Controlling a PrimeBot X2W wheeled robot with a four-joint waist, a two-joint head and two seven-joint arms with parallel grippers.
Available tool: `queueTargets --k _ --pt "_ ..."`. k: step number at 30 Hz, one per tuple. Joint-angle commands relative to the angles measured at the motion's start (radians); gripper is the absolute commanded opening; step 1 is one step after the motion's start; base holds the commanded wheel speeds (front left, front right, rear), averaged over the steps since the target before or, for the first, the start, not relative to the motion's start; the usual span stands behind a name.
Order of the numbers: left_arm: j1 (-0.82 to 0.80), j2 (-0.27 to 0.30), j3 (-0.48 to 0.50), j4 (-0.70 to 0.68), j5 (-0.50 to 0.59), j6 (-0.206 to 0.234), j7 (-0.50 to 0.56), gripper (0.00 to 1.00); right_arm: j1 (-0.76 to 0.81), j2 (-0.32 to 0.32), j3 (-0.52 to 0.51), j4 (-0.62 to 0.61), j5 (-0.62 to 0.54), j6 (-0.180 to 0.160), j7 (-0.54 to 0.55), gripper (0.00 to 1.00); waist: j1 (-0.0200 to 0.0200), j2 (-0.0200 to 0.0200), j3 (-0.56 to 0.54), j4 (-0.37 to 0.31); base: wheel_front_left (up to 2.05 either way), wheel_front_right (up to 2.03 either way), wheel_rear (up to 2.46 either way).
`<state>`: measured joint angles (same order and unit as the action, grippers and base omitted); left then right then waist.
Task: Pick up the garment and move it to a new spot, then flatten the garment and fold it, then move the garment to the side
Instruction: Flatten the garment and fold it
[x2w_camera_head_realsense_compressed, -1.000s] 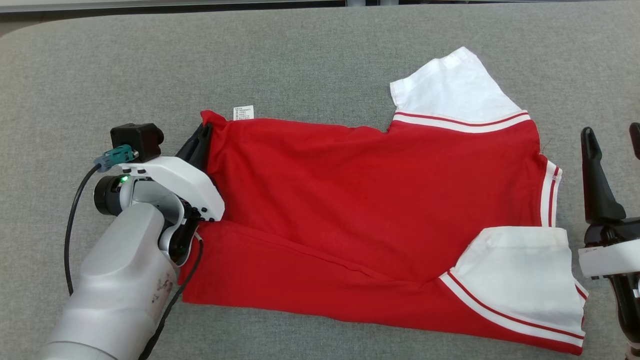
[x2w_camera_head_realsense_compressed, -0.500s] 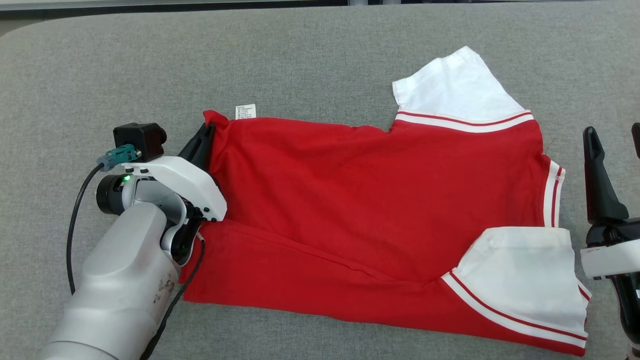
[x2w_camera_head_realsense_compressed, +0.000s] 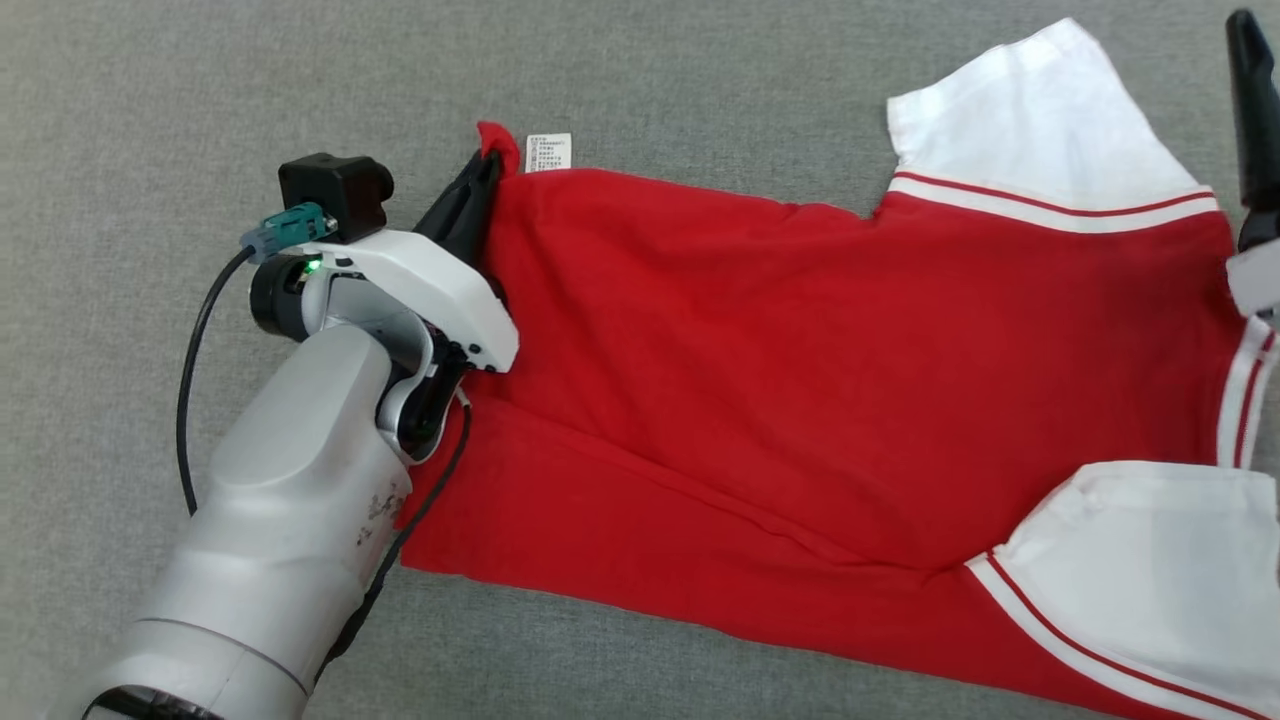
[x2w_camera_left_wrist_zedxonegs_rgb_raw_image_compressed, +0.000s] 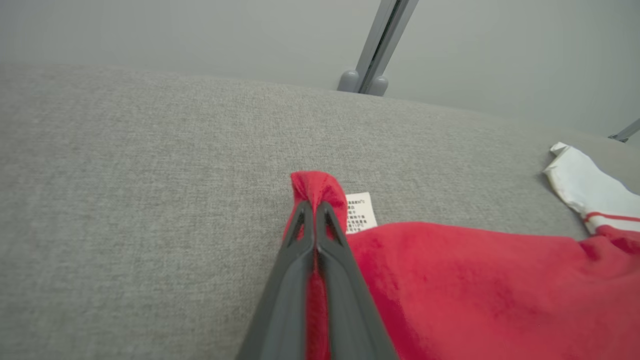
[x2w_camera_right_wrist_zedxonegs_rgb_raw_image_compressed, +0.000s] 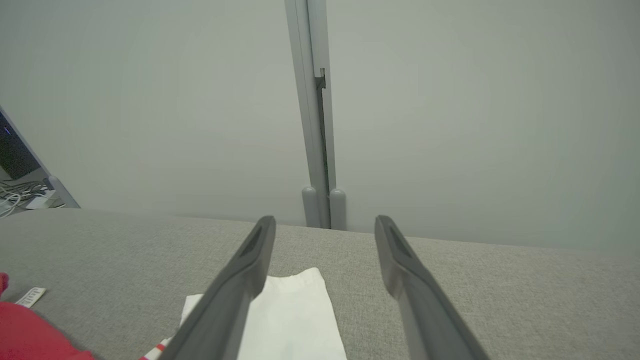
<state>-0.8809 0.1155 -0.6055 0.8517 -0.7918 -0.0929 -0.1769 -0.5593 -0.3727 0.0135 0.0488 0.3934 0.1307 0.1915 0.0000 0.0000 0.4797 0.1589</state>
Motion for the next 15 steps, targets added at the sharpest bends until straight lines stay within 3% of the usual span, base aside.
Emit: queueTargets --k 1,8,15 --pt "-0.020 0.000 -0.003 -0.002 0.003 -0.003 -0.005 0.00 -0.043 -0.013 0.015 0.032 0.010 0.000 0.015 1.00 0.0000 0.0000 0.042 0.042 0.00 0.00 0.00" --pt "-0.056 -0.034 -0.022 0.016 -0.008 -0.013 -0.019 0.00 -0.275 -0.069 0.157 0.325 0.047 0.000 0.107 1.00 0.0000 0.0000 0.069 0.083 0.00 0.00 0.00" --pt "-0.069 -0.051 -0.047 0.047 -0.021 -0.024 -0.029 0.00 -0.408 -0.074 0.256 0.587 0.097 0.000 0.192 1.00 0.0000 0.0000 0.067 0.093 0.00 0.00 0.00"
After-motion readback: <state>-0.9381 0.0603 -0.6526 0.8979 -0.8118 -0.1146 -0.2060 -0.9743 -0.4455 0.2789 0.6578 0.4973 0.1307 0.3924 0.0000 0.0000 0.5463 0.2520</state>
